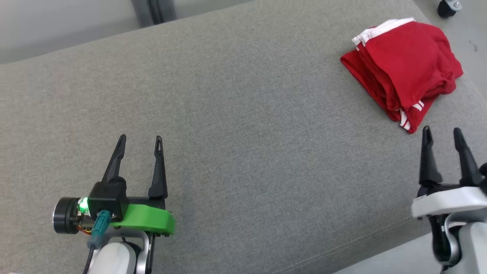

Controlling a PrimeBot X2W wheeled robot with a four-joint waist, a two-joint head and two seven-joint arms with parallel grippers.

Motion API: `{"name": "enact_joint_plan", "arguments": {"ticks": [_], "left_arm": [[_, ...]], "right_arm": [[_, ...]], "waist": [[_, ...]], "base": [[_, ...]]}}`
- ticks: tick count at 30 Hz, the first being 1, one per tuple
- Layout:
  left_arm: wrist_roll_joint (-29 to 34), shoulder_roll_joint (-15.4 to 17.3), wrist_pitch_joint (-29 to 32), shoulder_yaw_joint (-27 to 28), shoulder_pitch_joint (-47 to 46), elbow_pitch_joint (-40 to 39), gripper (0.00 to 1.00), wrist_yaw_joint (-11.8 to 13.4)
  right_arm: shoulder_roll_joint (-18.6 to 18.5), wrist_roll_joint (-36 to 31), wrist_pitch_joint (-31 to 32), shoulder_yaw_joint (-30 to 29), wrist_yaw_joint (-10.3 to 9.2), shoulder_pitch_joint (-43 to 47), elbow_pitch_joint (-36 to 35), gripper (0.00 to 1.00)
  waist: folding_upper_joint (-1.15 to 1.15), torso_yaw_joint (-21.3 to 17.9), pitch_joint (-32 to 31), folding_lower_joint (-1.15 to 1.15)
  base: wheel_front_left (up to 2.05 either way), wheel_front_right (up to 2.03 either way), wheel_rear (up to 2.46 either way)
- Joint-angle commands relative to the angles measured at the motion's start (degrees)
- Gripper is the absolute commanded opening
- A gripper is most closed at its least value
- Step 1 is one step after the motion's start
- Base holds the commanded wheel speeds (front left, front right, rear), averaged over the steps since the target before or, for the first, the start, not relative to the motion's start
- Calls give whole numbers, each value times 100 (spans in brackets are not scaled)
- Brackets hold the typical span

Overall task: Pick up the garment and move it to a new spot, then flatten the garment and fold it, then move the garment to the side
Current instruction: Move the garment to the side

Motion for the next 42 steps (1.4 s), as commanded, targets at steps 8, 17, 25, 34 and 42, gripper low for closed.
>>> {"name": "enact_joint_plan", "arguments": {"ticks": [8,17,25,34,42], "left_arm": [[-281,-100,-244,147,421,226,100,107],[-479,-13,-493,402,884,591,100,151],[-503,39,-565,348,1068,868,100,27],[-538,81,-578,304,1125,1174,100,-70],[-574,107,-587,290,1154,1306,100,-69]], "right_arm": [[286,-244,186,462,-10,629,-643,100],[367,-436,694,565,-10,1098,-1156,100],[446,-542,957,504,-10,1486,-1406,100],[453,-604,1161,563,-10,1671,-1570,100],[465,-591,1248,561,-10,1738,-1654,100]], "waist": [[0,756,-746,0],[0,1385,-1192,0],[0,1546,-1522,0],[0,1532,-1686,0],[0,1488,-1717,0]], "base": [[0,0,0],[0,0,0],[0,0,0],[0,0,0],[0,0,0]]}}
